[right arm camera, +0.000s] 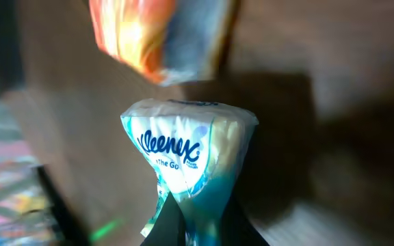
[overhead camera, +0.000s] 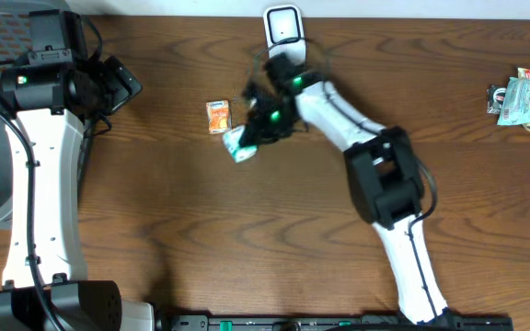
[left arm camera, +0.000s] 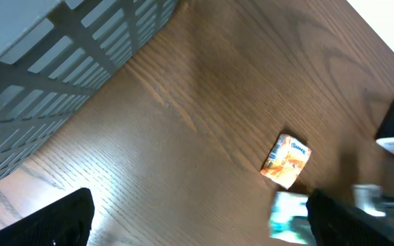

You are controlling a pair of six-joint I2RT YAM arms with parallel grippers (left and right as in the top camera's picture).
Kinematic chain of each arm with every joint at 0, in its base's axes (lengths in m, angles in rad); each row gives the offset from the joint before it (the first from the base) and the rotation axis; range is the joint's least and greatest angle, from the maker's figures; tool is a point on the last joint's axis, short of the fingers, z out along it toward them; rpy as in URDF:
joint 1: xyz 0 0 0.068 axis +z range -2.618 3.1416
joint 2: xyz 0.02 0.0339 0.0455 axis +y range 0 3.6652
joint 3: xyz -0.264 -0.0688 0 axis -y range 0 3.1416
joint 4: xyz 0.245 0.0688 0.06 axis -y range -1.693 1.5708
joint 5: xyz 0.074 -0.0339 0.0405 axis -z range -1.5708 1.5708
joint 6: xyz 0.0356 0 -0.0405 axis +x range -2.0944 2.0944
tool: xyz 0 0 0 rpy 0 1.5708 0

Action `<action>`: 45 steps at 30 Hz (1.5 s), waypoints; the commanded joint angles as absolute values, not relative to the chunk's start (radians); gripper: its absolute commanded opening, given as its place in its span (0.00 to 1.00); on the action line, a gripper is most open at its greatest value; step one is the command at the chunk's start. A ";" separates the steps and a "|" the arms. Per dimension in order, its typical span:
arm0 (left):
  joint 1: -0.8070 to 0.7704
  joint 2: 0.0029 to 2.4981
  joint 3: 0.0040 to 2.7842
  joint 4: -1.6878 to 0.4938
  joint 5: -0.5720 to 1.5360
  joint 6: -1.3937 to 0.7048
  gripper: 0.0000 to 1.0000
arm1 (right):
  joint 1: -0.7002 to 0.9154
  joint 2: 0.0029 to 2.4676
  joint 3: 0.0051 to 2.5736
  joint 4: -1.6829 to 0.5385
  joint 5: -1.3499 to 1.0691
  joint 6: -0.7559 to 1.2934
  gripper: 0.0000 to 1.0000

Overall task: Scan the item barcode
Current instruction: 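Raise the teal Kleenex pack with the right gripper to the scanner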

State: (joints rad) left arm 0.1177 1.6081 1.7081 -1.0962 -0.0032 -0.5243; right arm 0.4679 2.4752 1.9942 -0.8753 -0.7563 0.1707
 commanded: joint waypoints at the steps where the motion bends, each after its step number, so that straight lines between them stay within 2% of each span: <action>1: 0.121 1.602 1.710 -1.098 -0.009 -0.529 0.98 | 0.308 2.405 1.999 -0.876 -1.081 0.159 0.01; 9: 0.121 1.602 1.710 -1.098 -0.009 -0.529 0.98 | 0.137 2.388 1.999 -0.883 -1.552 0.046 0.01; 23: 0.121 1.602 1.710 -1.098 -0.009 -0.529 0.98 | 0.147 2.388 1.999 -0.886 -1.560 -0.003 0.01; 27: 0.121 1.602 1.710 -1.098 -0.009 -0.529 0.98 | 0.149 2.388 1.999 -0.888 -1.483 -0.001 0.01; 29: 0.121 1.602 1.710 -1.098 -0.009 -0.529 0.98 | 0.159 2.388 1.999 -0.891 -1.333 -0.001 0.01; 32: 0.121 1.602 1.710 -1.098 -0.009 -0.529 0.98 | 0.209 2.388 1.999 -0.922 -0.742 0.114 0.01; 35: 0.121 1.602 1.710 -1.098 -0.009 -0.529 0.98 | 0.283 2.388 2.001 -0.919 -0.293 0.145 0.01; 40: 0.121 1.602 1.710 -1.098 -0.009 -0.529 0.98 | 0.367 2.388 2.056 -0.886 0.159 0.125 0.01; 45: 0.121 1.602 1.710 -1.098 -0.009 -0.529 0.98 | 0.421 2.388 2.121 -0.768 0.454 -0.030 0.01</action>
